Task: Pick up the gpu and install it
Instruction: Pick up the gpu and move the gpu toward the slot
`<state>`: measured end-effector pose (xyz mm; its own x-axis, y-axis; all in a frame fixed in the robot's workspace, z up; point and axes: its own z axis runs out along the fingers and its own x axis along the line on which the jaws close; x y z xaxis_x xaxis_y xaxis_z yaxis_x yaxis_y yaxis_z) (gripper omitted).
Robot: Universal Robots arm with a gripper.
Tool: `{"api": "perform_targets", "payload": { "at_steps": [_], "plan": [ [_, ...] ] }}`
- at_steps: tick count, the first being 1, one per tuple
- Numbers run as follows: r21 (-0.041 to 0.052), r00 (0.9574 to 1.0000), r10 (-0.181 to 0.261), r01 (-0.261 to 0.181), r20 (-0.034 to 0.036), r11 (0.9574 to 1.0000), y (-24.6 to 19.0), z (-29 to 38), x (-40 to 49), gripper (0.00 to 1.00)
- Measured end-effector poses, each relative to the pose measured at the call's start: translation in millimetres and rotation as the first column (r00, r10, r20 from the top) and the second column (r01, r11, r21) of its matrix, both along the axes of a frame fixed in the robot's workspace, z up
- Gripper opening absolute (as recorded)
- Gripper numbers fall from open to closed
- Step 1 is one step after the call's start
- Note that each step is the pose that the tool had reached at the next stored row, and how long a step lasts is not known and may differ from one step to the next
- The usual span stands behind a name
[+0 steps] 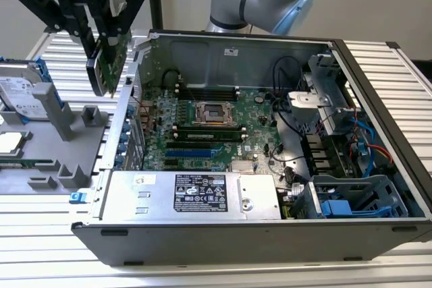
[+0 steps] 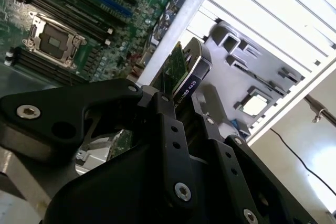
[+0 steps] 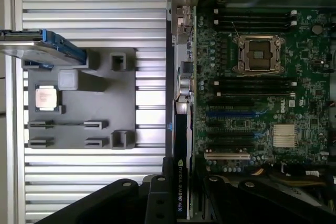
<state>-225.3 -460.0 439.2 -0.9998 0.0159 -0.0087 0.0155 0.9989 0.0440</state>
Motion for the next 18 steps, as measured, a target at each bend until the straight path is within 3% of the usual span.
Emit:
{"api": "perform_targets", "payload": {
  "at_steps": [18],
  "plan": [
    [0.0, 1.0, 0.0, 0.0, 0.0, 1.0, 0.0, 0.0, 24.8, 0.0]
  ]
}}
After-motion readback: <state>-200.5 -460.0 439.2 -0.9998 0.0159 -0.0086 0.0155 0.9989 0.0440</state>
